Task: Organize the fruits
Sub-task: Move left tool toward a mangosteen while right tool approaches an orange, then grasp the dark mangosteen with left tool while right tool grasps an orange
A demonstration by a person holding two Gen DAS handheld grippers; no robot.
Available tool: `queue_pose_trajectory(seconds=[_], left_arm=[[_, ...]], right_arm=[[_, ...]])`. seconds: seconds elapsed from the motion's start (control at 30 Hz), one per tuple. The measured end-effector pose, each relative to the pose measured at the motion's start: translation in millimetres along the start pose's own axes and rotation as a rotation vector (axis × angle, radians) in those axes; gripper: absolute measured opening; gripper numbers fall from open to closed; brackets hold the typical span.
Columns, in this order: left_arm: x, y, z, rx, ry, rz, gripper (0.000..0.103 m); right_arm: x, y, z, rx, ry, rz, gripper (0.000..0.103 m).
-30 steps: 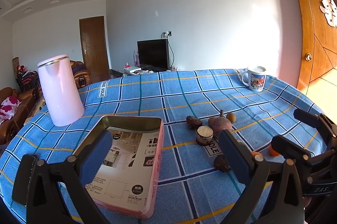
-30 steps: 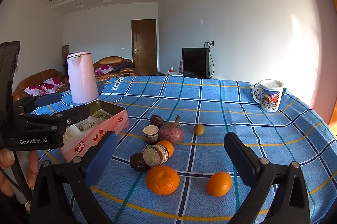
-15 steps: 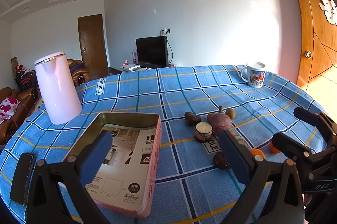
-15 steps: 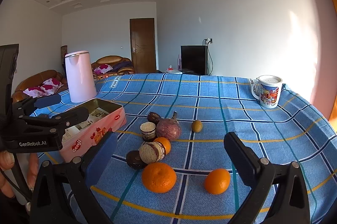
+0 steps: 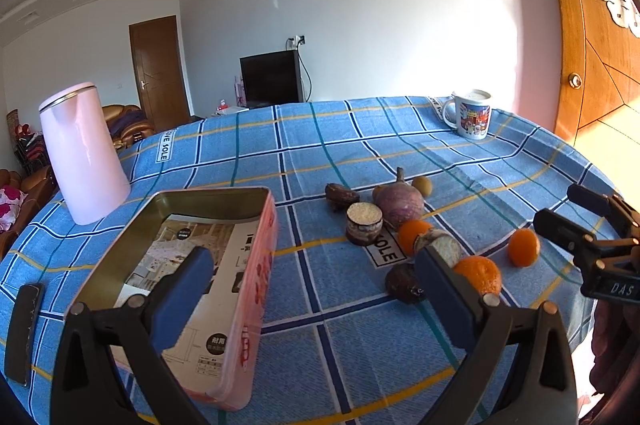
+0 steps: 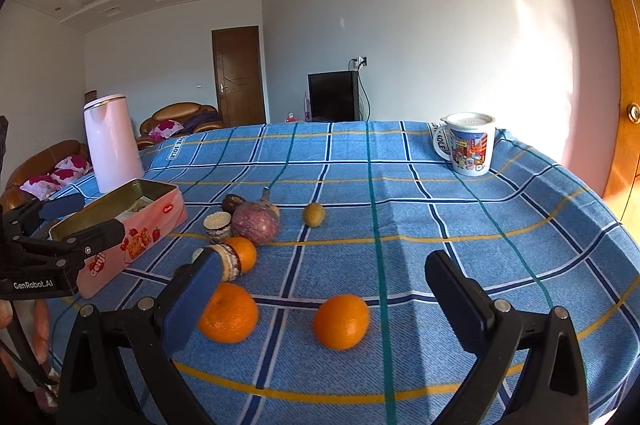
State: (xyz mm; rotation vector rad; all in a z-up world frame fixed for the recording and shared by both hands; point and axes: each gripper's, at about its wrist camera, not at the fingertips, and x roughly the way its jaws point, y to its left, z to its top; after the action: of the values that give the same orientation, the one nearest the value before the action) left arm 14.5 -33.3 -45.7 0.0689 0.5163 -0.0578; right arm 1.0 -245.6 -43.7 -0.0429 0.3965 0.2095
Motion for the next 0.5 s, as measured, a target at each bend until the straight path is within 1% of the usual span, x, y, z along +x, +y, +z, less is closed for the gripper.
queue_pose_trajectory(seconds=[0.03,0.07,0.1,0.13,0.17,0.2,0.23,0.27,0.3,0.37,0.4,0.43,0.5], left_arm=[[2,-2,-1,0.006,0.007,-0.006,0.102],[4,-5,-2,0.014,0.012,-0.013,0.101],[6,-9,-3,0.021,0.016,-0.022,0.099],[8,-12,-4,0.028,0.023,-0.029,0.098],[10,-15,-5,0.036,0.030,-0.036,0.095],[12,-18,-5,0.043,0.039,-0.046,0.090],[14,-21,-7,0.050,0.048,-0.059,0.089],[16,-24,-8,0.058,0.057,-0.066,0.088],[17,-26,-9,0.065,0.065,-0.072,0.087],[20,-31,-11,0.079,0.083,-0.097,0.084],[21,-33,-12,0.083,0.091,-0.105,0.084],[23,-35,-13,0.086,0.100,-0.112,0.084],[27,-38,-14,0.092,0.123,-0.135,0.083]], right_arm=[[1,-4,0,-0.019,0.032,-0.022,0.102],[2,-9,-2,-0.019,0.044,-0.037,0.101],[4,-12,-3,-0.017,0.058,-0.041,0.100],[8,-16,-7,0.023,0.054,-0.017,0.099],[11,-19,-9,0.031,0.069,-0.008,0.094],[14,-20,-10,0.035,0.090,-0.004,0.086],[16,-21,-12,0.040,0.117,0.004,0.082],[19,-21,-14,0.050,0.133,0.020,0.074],[21,-20,-16,0.051,0.157,0.029,0.072],[24,-19,-19,0.051,0.176,0.036,0.070],[25,-18,-21,0.055,0.185,0.047,0.066],[26,-18,-22,0.057,0.197,0.057,0.065],[29,-18,-23,0.059,0.219,0.071,0.058]])
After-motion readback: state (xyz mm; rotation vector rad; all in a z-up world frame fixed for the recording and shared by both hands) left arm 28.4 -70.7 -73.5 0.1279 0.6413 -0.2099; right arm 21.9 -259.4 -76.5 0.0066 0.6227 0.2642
